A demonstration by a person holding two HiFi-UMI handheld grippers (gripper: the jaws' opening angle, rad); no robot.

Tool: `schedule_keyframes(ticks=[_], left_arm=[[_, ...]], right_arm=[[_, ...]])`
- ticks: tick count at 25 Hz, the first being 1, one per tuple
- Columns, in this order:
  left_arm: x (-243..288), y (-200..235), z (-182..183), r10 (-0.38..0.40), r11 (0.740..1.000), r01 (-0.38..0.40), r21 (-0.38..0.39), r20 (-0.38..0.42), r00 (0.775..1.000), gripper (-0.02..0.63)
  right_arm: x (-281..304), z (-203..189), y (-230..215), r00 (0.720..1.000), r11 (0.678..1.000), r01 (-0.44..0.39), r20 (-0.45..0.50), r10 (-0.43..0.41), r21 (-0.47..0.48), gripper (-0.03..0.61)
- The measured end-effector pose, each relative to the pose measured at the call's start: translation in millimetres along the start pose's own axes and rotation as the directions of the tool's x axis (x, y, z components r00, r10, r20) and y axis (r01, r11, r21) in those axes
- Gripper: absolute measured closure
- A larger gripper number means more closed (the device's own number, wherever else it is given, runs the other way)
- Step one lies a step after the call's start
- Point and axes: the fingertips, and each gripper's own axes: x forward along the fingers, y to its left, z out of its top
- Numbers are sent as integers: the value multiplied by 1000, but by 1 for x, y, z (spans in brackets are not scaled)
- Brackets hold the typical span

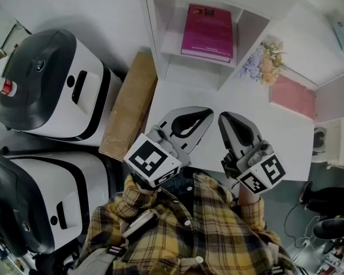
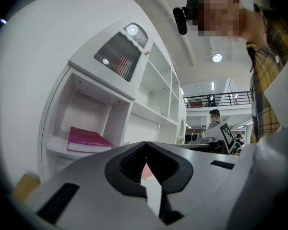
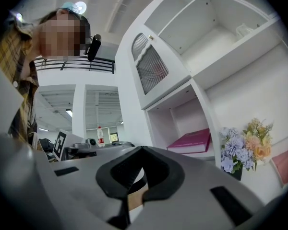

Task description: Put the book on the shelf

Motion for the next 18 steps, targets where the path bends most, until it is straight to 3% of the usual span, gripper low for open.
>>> schedule_keyframes(ticks=[18], left_arm=[[-8, 10, 2, -53, 993, 61, 105, -79, 995, 594]], right_arm=[[7, -5, 5, 999, 999, -41, -32, 41, -7, 561]])
